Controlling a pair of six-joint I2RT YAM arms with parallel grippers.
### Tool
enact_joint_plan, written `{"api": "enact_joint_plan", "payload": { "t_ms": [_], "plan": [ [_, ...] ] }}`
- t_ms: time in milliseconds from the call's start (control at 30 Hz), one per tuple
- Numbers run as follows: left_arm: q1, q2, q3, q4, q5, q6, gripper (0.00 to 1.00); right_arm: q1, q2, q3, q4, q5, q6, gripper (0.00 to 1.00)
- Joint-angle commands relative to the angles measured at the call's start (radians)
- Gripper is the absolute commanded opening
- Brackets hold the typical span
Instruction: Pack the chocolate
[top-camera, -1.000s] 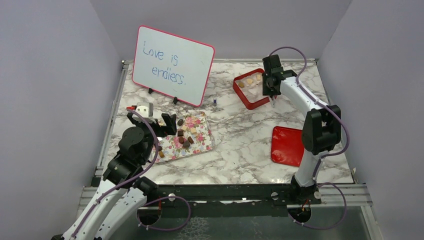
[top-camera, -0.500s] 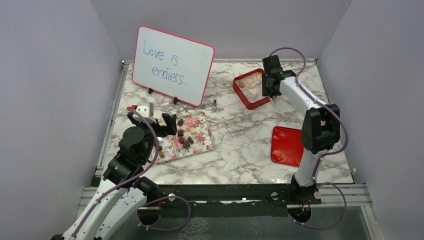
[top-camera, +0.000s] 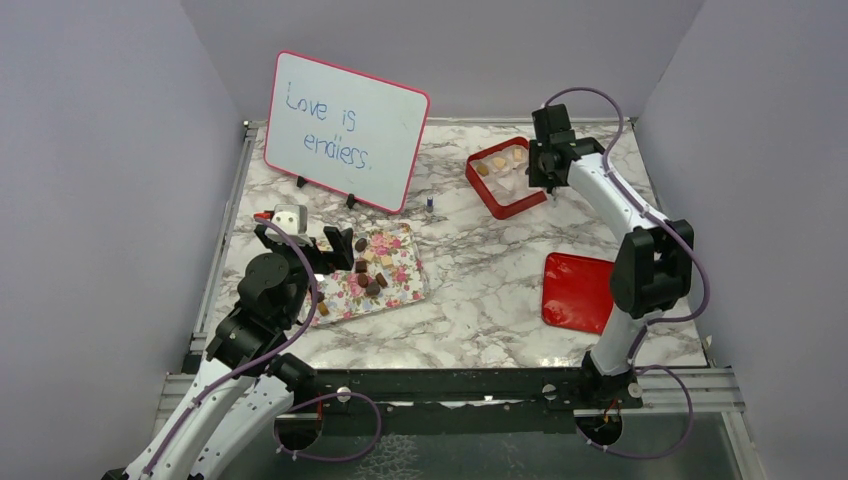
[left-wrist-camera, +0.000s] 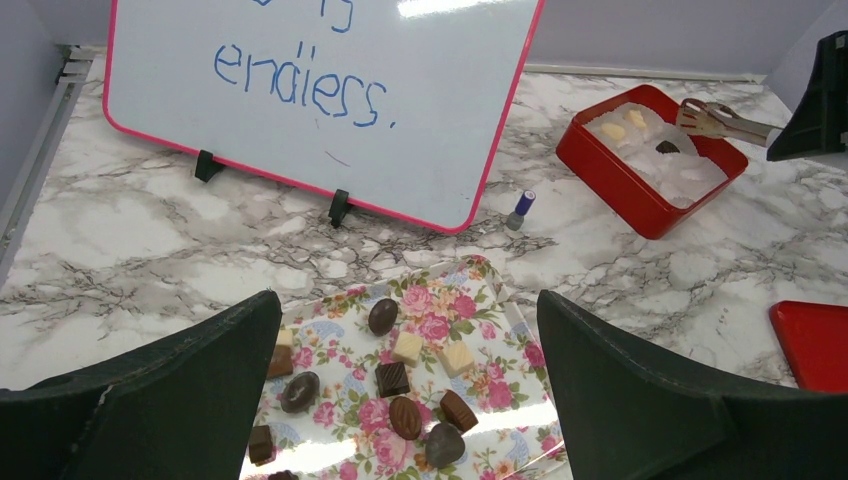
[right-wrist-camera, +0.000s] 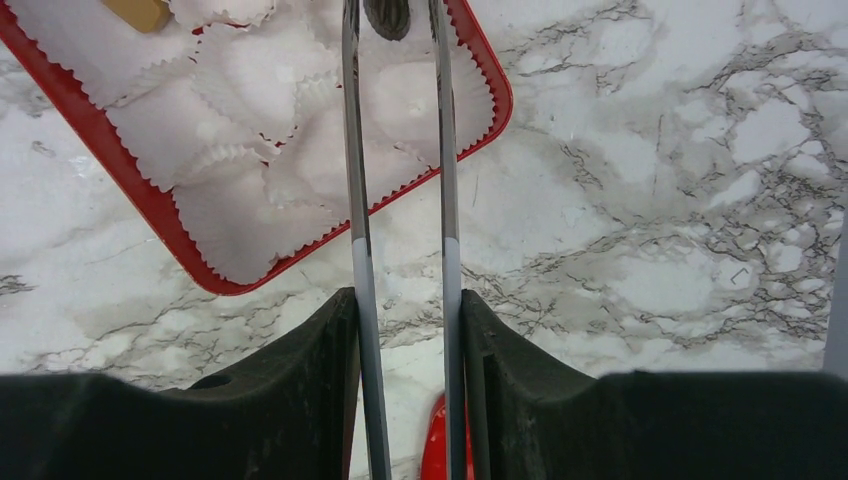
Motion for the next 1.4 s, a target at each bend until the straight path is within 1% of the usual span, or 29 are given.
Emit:
{"api": "enact_joint_plan", "payload": {
  "t_ms": [0,100,233,433,533,800,900,1000,1233,1367],
  "plan": [
    [-0.003,-0.001,-0.004,0.020,0.003,0.005,0.99,-0.006,-0.093,0.008,-0.013,-0.028,-0.004,0.41],
    [-0.003,-0.002,-0.004,0.020,0.002,0.008,0.99,0.001,-0.124,-0.005,-0.025,-0.065,0.000,0.41],
    [-0.003,-0.007,-0.006,0.020,-0.003,0.008,0.99,0.023,-0.184,-0.061,-0.011,-0.127,0.012,0.41],
    [-0.003,0.004,-0.005,0.019,-0.008,0.008,0.99,0.077,-0.272,-0.141,0.003,-0.163,0.032,0.41],
    [-0.003,0.015,0.000,0.018,-0.014,0.012,0.99,0.132,-0.304,-0.183,0.007,-0.151,0.049,0.39],
    [-0.003,0.024,0.014,-0.003,-0.027,0.018,0.99,0.292,-0.394,-0.266,-0.002,-0.136,0.095,0.39],
    [-0.003,0.024,0.013,-0.006,-0.040,0.016,0.99,0.339,-0.436,-0.298,0.011,-0.173,0.118,0.39],
    [-0.003,0.017,0.018,-0.008,-0.055,0.013,0.99,0.398,-0.467,-0.320,0.021,-0.177,0.137,0.39],
    [0.000,-0.014,0.023,-0.012,-0.112,0.008,0.99,0.557,-0.466,-0.324,0.042,-0.178,0.192,0.39],
    [0.001,-0.042,0.020,-0.013,-0.139,0.001,0.99,0.658,-0.419,-0.310,0.061,-0.134,0.211,0.39]
  ]
}}
